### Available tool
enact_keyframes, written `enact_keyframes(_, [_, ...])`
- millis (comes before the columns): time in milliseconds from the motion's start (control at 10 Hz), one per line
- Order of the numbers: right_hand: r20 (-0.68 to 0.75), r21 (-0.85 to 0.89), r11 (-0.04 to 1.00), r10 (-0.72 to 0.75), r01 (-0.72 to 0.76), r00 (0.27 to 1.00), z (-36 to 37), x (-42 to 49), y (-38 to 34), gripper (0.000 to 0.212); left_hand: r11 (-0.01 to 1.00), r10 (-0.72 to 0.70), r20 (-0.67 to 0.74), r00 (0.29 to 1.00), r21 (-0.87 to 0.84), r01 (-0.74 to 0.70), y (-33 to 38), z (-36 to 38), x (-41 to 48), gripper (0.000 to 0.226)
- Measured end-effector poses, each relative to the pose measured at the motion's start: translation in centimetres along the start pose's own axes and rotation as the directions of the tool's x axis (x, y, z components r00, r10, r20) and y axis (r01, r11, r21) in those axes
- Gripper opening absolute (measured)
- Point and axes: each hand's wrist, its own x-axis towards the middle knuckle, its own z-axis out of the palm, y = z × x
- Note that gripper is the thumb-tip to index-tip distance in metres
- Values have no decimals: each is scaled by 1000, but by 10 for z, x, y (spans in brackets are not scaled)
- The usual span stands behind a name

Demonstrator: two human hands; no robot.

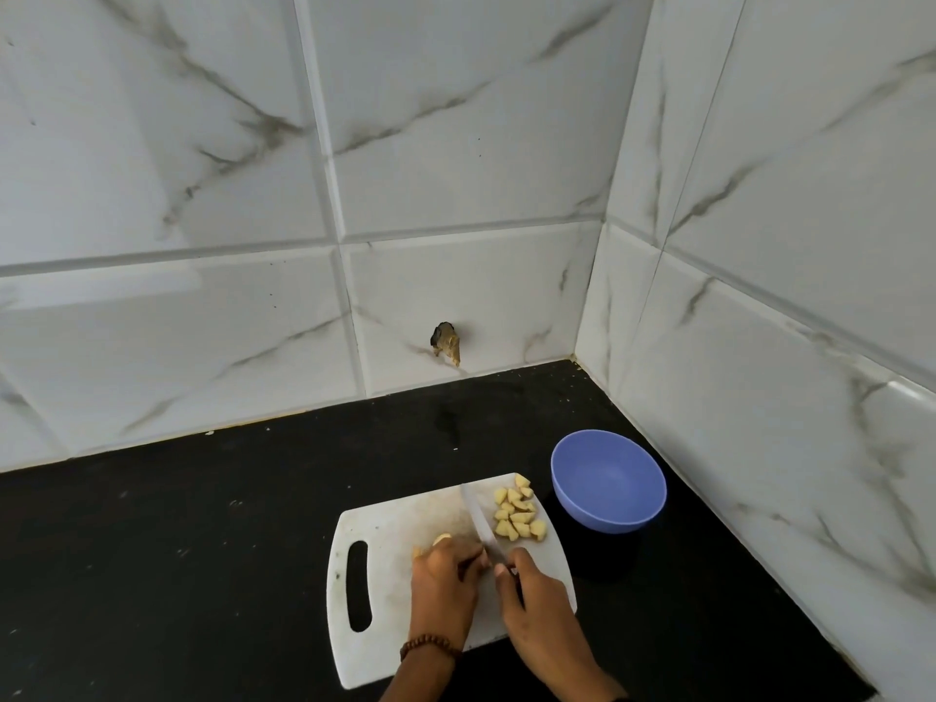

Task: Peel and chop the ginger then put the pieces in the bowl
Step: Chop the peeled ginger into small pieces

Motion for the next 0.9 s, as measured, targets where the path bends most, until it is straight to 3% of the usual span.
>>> enact_keyframes(200, [17, -113, 994, 2, 0, 1000, 2, -1, 1, 16, 997, 14, 3, 1000, 78, -14, -14, 10, 3, 15])
enact_keyframes(500, [-48, -267, 964, -5, -8, 999, 8, -7, -1, 33, 998, -34, 29, 999, 46, 33, -12, 11, 8, 13])
enact_keyframes(700, [-64, -355, 935, -28, 3, 998, 12, -15, -7, 30, 996, -20, 70, 997, 83, 15, -8, 6, 10, 16])
enact_keyframes(800, [55, -455, 882, 167, -125, 984, 12, -3, -11, 44, 994, -31, 94, 995, 111, 21, -8, 6, 11, 15])
enact_keyframes(900, [211, -521, 825, 371, -217, 905, 7, 12, -23, 74, 994, -37, 92, 995, 110, 27, -7, 5, 11, 15])
